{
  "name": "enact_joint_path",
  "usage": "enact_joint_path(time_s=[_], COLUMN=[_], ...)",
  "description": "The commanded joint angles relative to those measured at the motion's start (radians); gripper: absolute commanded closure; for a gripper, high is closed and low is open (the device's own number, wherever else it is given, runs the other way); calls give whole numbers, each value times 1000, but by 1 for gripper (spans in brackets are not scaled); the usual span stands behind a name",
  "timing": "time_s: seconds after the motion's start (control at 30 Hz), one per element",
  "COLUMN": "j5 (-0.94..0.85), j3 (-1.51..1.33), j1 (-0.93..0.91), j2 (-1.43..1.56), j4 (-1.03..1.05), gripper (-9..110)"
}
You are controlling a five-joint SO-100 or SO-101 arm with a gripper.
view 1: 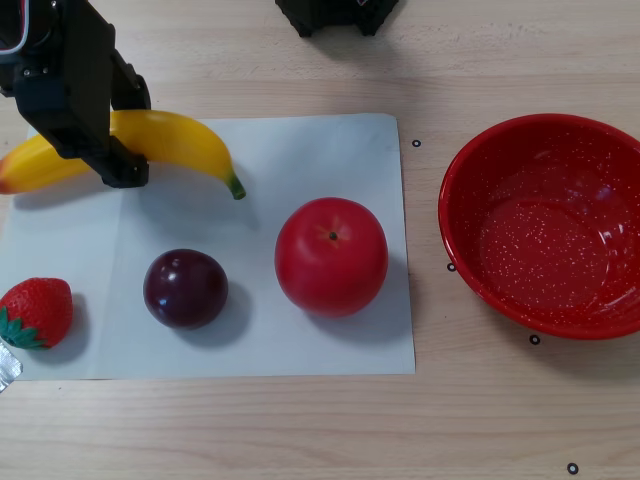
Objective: Grasp the banana and put it in the red bowl.
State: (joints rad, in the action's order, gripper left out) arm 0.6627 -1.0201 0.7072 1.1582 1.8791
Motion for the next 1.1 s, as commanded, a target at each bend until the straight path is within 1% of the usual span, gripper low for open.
enact_joint_path(time_s=[0.0, 0.33, 0.5, 0.77, 1.07], j5=[25, 43, 35, -40, -144], j3=[67, -23, -37, -20, -21], j1=[15, 5, -38, -183, -385], j2=[299, 495, 572, 643, 715], j4=[28, 29, 29, 29, 29], gripper=[101, 101, 101, 101, 101])
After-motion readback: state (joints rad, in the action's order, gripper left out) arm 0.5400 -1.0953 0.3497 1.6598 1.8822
